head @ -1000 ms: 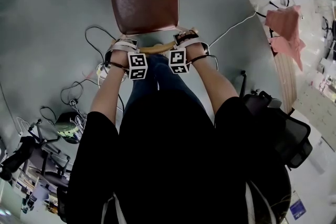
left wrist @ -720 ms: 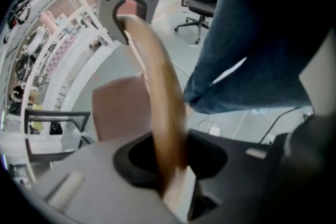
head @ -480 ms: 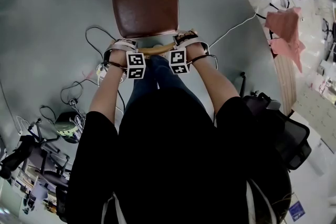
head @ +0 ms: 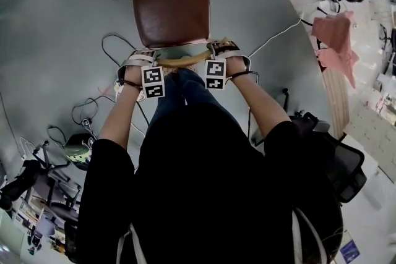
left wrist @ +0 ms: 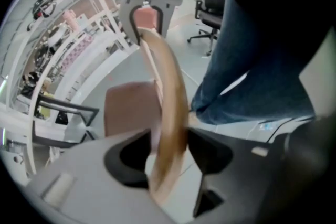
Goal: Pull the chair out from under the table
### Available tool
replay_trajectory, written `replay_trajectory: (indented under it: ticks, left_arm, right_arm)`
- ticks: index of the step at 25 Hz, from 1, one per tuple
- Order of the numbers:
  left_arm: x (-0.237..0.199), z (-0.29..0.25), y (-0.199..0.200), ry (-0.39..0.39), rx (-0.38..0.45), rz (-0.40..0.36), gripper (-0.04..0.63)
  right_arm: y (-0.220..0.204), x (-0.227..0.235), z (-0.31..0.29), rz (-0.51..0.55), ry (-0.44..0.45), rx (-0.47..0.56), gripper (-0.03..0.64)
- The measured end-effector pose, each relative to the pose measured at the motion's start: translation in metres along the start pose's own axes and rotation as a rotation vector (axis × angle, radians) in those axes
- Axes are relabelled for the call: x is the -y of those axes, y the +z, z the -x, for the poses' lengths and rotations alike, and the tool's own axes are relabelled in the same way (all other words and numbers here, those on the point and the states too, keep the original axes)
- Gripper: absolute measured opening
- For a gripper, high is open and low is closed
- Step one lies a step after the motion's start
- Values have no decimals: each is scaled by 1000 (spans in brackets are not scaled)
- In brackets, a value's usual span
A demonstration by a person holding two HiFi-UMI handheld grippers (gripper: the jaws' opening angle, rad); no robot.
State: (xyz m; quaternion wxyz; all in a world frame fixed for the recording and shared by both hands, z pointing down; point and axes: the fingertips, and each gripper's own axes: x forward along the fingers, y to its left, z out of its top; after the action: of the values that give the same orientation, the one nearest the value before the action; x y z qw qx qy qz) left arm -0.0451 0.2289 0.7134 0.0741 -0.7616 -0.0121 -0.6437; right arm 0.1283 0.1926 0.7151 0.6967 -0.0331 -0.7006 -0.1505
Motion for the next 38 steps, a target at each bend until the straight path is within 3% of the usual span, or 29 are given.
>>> replay_trajectory:
  ticks: [4, 8, 12, 14, 21, 25, 30, 32, 35, 38]
  left_arm:
    - [-6, 25, -3, 28, 31, 105, 227]
    - [-17, 60, -2, 117, 86, 210, 198]
    - [-47, 108, 11, 298, 159, 289, 80]
    - [-66, 137, 17, 407, 196, 334, 15]
    - [-110, 225, 36, 653, 324, 450, 8]
    - [-133, 289, 40, 800, 459, 573, 8]
    - [-152, 374, 47, 1007, 659, 689, 8]
    - [-156, 405, 54, 1064, 780, 727, 8]
    - [-157, 438, 59, 1092, 953, 840, 8]
    - [-155, 449, 58, 1104, 985, 877, 8]
  right_arm:
    - [-8, 5, 26, -25, -13, 47, 189]
    - [-11, 21, 61, -113, -39, 114, 183]
    - [-6, 67, 114, -275, -210, 223, 51]
    - [-1, 90, 144, -352, -307, 284, 37]
    - [8, 137, 230, -611, -509, 441, 21]
    - [9, 156, 286, -692, -646, 539, 21]
    - [10, 177, 367, -800, -807, 738, 20]
    - [12, 180, 398, -830, -859, 830, 21]
    - [13, 179, 424, -912, -879, 962, 21]
    - [13, 177, 429, -979, -868, 1019, 20]
